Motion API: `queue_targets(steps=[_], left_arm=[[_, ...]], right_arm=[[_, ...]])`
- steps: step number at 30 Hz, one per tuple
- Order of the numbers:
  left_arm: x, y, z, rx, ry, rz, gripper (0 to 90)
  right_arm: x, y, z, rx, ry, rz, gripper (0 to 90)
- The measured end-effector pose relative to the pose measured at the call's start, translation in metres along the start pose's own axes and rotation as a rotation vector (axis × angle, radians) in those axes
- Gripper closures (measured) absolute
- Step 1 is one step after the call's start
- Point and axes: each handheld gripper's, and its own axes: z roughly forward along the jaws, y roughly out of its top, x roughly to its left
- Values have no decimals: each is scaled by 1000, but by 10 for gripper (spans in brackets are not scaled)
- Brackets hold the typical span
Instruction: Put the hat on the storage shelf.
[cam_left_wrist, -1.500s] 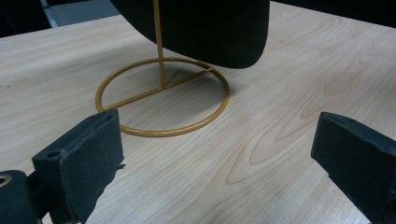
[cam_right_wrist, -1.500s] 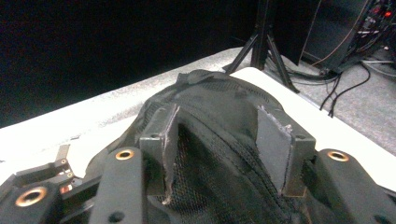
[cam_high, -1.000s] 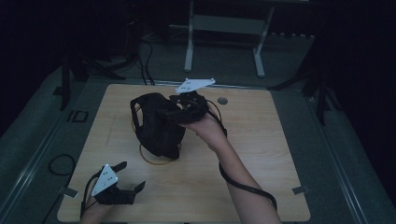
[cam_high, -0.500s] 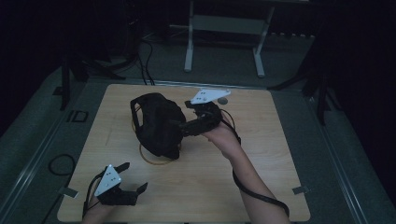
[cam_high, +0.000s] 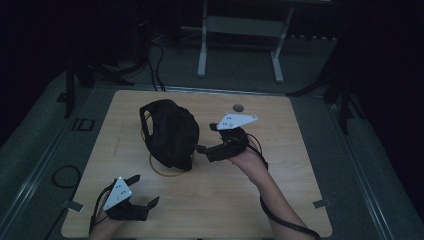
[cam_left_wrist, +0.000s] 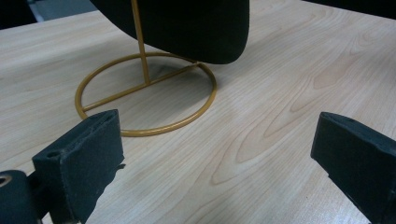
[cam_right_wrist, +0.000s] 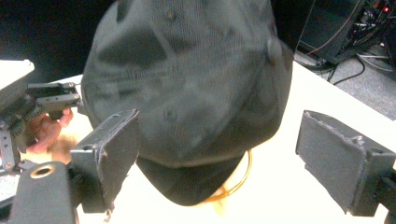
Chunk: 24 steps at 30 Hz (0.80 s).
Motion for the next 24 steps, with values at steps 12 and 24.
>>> queue_targets(steps=[12, 24], left_arm=[[3, -2, 0, -2, -7, -25, 29], [3, -2, 1, -6, -17, -37, 29]], right_arm=[[3, -49, 2, -8, 13, 36, 135], [2, -91, 6, 35, 28, 60, 134]])
